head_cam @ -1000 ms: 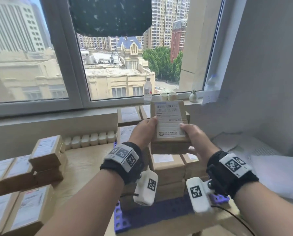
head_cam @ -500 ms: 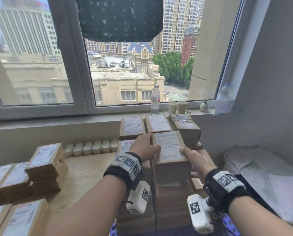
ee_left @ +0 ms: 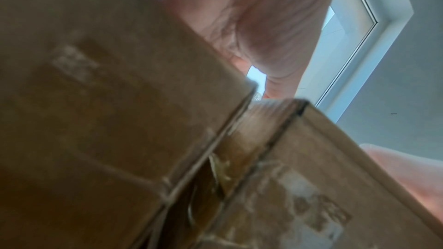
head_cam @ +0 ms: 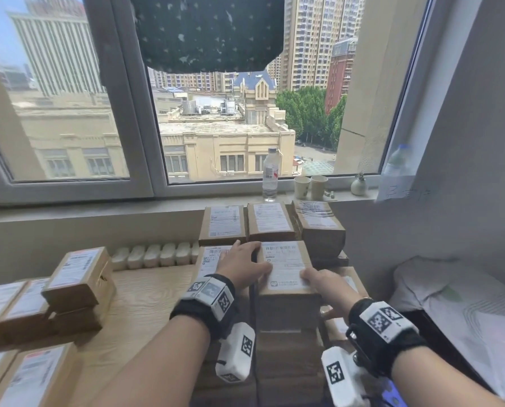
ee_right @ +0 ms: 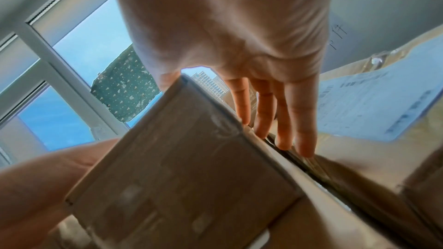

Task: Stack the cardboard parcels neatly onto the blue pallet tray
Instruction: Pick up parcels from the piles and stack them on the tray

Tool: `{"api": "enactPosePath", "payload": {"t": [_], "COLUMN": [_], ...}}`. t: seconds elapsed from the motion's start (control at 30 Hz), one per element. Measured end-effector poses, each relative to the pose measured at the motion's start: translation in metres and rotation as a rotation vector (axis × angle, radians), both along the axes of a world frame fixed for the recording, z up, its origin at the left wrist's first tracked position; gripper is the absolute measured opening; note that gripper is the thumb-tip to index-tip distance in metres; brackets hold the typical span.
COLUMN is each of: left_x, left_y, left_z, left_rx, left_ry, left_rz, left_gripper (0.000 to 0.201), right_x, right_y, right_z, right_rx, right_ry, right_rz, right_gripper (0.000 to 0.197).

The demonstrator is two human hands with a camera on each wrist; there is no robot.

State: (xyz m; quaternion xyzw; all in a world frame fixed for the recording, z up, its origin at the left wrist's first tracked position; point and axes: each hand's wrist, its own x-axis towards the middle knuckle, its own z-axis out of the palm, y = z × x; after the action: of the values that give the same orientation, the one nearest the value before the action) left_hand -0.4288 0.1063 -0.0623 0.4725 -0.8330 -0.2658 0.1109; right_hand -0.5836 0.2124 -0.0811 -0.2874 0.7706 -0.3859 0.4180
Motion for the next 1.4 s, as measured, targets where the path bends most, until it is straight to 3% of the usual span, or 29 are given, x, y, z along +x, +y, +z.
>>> {"api": "enactPosePath", "payload": {"t": [0.17,0.37,0.5,0.73,0.97,1.27,1.4], "left_x": [-0.004,-0.004,-0.004,-0.006,-0.008,0.049,0.09], "left_y": [0.0,0.0,0.0,0.003,0.013,0.03,0.035], "left_z": [-0.005,-0.01,-0.012,-0.012,0.002,-0.001,-0.001], "left_rx": [-0.018,-0.043,-0.057,-0.083,-0.107,-0.219,-0.243], "left_ry": [0.001,-0.005,0.006,0.026,0.0,-0.048,-0.058], "left_rz": [0.018,0.03,0.041,0.07,0.113,0.264,0.342], "left_gripper": [0.064,0.064,0.064,0.061,0.053,0.043,0.042], "right_x": [-0.001,0.003,0.001,0.001,0.01,0.063,0.106], "right_y": [-0.005,-0.004,-0.01,-0.013,-0.013,-0.006,-0.01], "right_z": [-0.006,-0.006,-0.008,-0.004,0.019,0.044,0.048], "right_rx": [0.0,-0.132,-0.083,-0.058,-0.028,-0.412,-0.46], "right_ry": [0.055,0.419,0.639,0.746,0.994,1.055,1.016], "right_rz": [0.014,0.132,0.284,0.336,0.401,0.483,0.56], "right_gripper": [0.044,0.068,0.059,0.053,0.043,0.03,0.024]}}
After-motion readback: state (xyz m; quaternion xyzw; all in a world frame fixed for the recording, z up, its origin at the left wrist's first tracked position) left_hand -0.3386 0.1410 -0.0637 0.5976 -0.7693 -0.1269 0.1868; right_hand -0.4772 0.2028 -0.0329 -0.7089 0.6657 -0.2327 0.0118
